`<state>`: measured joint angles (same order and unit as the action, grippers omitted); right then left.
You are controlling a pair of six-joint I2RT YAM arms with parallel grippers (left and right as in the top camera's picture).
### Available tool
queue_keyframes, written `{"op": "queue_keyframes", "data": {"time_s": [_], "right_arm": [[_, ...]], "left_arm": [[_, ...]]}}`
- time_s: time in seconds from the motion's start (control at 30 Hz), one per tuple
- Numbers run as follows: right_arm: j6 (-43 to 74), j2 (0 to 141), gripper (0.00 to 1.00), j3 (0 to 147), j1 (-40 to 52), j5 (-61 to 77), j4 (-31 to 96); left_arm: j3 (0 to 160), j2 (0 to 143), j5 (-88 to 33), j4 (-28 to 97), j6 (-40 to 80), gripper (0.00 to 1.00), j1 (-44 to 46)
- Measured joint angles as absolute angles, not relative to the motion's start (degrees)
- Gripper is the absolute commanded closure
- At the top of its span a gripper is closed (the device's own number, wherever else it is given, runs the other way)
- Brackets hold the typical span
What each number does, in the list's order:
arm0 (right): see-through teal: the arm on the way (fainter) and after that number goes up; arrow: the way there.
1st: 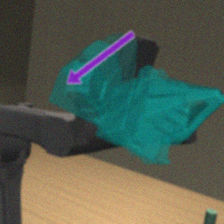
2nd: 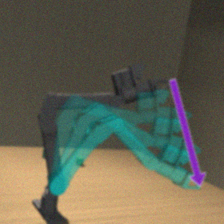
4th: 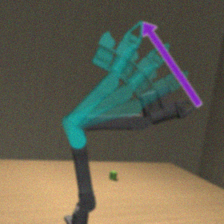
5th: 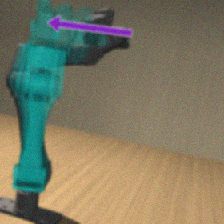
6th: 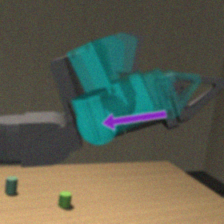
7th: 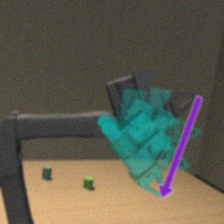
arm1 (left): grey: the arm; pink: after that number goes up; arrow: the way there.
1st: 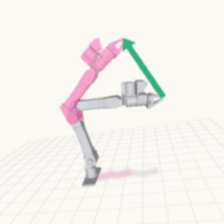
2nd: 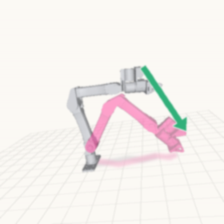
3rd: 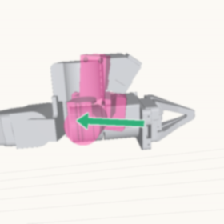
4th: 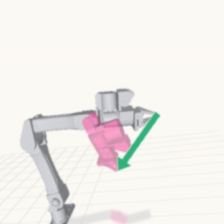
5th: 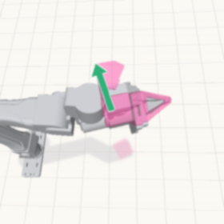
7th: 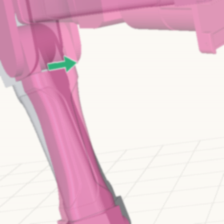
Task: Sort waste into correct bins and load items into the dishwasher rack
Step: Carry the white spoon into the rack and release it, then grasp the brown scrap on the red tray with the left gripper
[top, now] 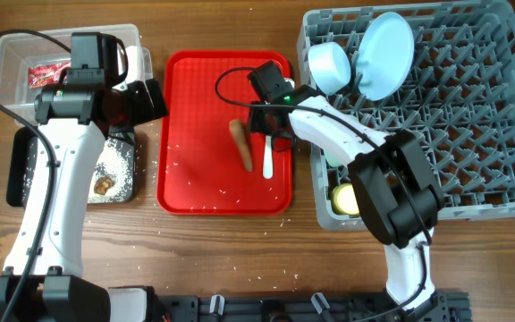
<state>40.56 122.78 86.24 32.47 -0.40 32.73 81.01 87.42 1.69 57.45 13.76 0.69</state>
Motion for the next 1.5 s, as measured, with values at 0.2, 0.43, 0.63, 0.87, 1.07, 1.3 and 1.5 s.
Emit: {"op": "queue_keyframes", "data": {"time_s": [0.2,0.43,0.63,0.87,1.07,1.3,1.5], "right_arm": [[42.81,123.44,0.94,86.41,32.4,0.21,32.86],[42.44,123.44,0.96,86.5,32.29,1.15,33.1],[34.24,122.69,0.96,87.09,31.81,3.6,36.75],[28.16,92.68,0.96,88.16,26.55,0.64,44.82],[38.5,83.92,0.96,88.55,12.97,-15.88,62.02],[43.94,84.16,0.96,78.56,-1.76,-18.26,56.6],[44.18,84.42,0.96,66.89,-1.78,-16.91,46.44]], "left_arm": [[81.01,87.42,1.69,57.45,13.76,0.0,0.69],[81.01,87.42,1.69,57.43,13.76,0.0,0.69],[81.01,87.42,1.67,57.45,13.76,0.0,0.69],[81.01,87.42,1.69,57.39,13.76,0.0,0.69],[81.01,87.42,1.69,57.43,13.76,0.0,0.69],[81.01,87.42,1.67,57.43,13.76,0.0,0.69],[81.01,87.42,1.69,57.32,13.76,0.0,0.69]]}}
